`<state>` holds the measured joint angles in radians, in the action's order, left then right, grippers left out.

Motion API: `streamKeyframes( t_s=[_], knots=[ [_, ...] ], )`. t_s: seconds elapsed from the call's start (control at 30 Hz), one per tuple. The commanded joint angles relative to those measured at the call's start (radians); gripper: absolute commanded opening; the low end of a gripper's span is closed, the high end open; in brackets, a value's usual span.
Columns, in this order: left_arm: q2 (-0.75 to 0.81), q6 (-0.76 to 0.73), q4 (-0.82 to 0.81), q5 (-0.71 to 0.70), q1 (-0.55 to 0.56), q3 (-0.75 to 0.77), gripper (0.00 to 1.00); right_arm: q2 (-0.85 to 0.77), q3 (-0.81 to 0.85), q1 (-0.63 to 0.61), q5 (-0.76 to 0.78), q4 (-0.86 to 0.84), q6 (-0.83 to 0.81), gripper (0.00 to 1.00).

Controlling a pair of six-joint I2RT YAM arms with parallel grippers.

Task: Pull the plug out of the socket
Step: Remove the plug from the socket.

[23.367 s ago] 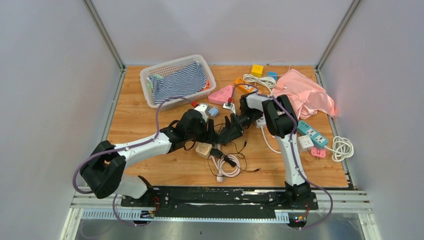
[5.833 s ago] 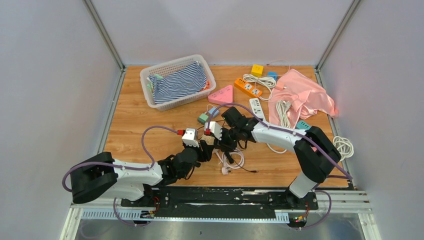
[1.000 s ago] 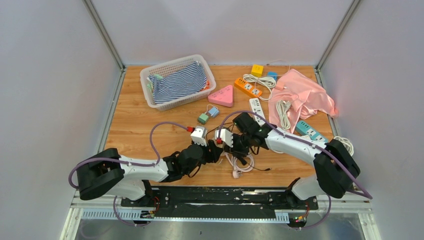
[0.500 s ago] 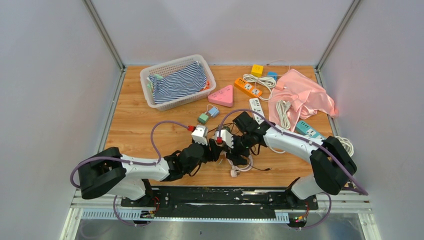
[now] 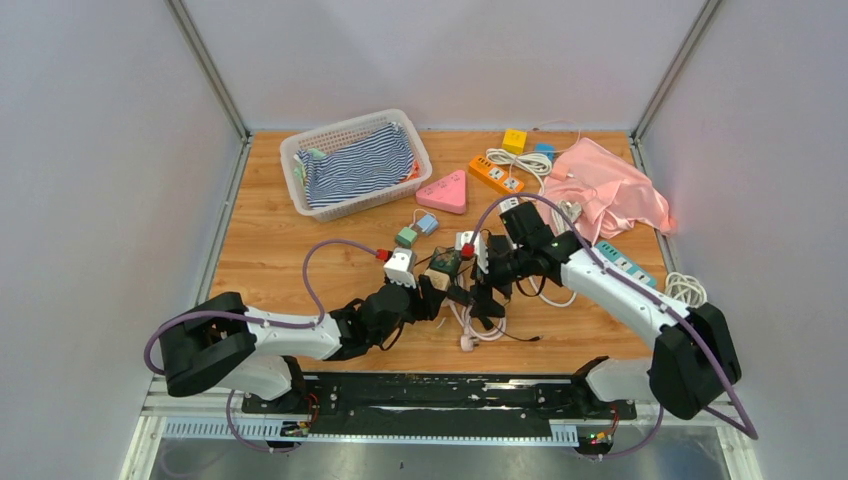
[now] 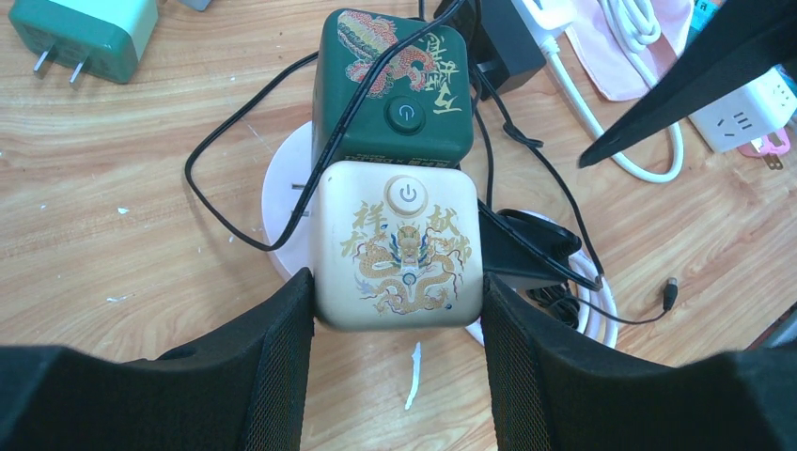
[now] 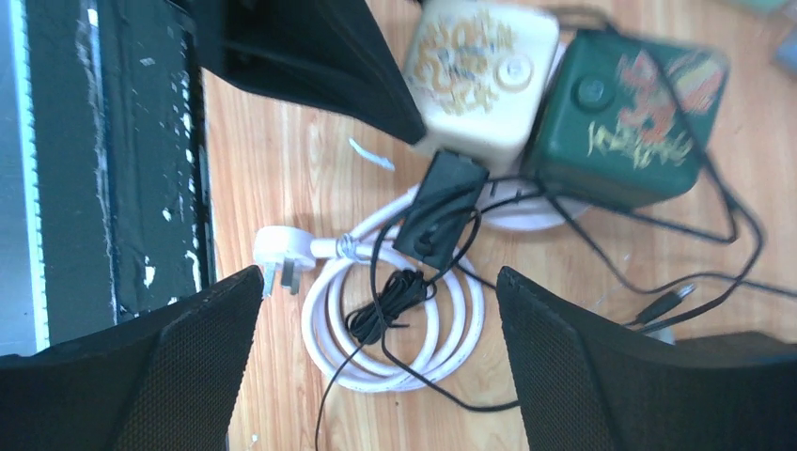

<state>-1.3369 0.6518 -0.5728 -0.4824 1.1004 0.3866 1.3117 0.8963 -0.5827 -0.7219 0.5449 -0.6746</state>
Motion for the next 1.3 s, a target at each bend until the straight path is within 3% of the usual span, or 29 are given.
streamKeyframes(
  t_s=[0.0, 0.13, 0.3, 0.73, 0.77, 0.9, 0.97, 1.03, 1.27],
  knots=[
    [-0.03, -0.001, 0.07, -0.03, -0.019, -0.002, 0.0, -0.084, -0.013, 0.024, -0.179, -0.098, 0.032, 0.99],
    [-0.027, -0.001, 0.07, -0.029, -0.02, -0.005, 0.0, 0.02, 0.014, 0.023, -0.106, -0.155, 0.146, 0.97],
    [-0.028, 0.001, 0.07, -0.033, -0.019, -0.005, 0.0, 0.082, 0.005, -0.006, 0.061, -0.176, 0.206, 0.8],
    [-0.03, 0.002, 0.07, -0.038, -0.02, -0.004, 0.0, 0.163, -0.014, -0.131, 0.273, -0.257, 0.256, 0.7],
    [-0.031, 0.006, 0.07, -0.047, -0.019, -0.003, 0.0, 0.167, -0.017, -0.144, 0.28, -0.257, 0.254, 0.55],
    [-0.034, 0.01, 0.073, -0.064, -0.019, -0.002, 0.0, 0.156, -0.027, -0.153, 0.287, -0.256, 0.256, 0.16],
    [-0.034, 0.021, 0.08, -0.086, -0.02, -0.003, 0.0, 0.141, -0.035, -0.153, 0.301, -0.242, 0.254, 0.04],
    [-0.034, 0.03, 0.096, -0.102, -0.02, 0.002, 0.0, 0.117, -0.047, -0.146, 0.311, -0.223, 0.25, 0.0],
    [-0.046, 0.044, 0.135, -0.133, -0.019, 0.026, 0.0, 0.053, -0.106, -0.14, 0.206, -0.12, 0.225, 0.0]
  ],
)
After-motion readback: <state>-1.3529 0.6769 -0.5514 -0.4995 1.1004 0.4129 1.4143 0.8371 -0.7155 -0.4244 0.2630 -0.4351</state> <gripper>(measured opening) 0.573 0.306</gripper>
